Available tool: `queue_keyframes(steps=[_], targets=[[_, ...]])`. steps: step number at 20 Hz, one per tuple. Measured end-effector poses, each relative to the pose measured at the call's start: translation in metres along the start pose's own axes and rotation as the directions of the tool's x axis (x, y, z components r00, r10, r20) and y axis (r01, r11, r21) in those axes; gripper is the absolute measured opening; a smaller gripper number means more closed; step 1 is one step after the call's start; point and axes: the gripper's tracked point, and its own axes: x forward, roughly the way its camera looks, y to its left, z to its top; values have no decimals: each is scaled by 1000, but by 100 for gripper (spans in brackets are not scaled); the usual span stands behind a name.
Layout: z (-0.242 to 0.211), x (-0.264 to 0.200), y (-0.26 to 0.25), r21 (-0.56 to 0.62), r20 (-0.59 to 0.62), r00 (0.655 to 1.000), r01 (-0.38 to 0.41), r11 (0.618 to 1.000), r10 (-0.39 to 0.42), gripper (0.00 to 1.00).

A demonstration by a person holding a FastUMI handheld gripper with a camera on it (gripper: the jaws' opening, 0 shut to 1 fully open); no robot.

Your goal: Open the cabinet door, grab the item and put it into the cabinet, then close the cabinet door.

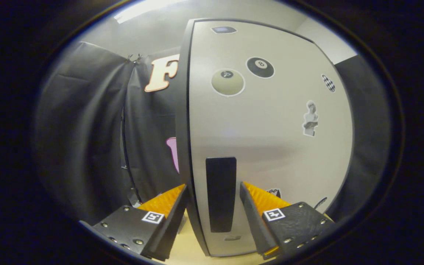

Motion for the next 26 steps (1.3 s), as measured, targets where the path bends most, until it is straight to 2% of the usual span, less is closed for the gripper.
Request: queue_keyframes(steps=[2, 3, 5, 7, 22, 23, 26], targets=[[1, -1, 0, -12, 6, 1000, -9, 1000, 9, 68], [0, 6, -9, -24, 9, 999, 32, 999, -32, 61], [1, -2, -11, 1, 9, 999, 34, 999, -34, 27], [1, 1, -12, -26, 11, 999, 40, 999, -39, 27], [-2, 3, -14, -20, -4, 999, 36, 999, -36, 27], [1, -3, -12, -2, 4, 999, 42, 999, -42, 13], [0, -3, -13, -8, -7, 999, 36, 999, -36, 13]])
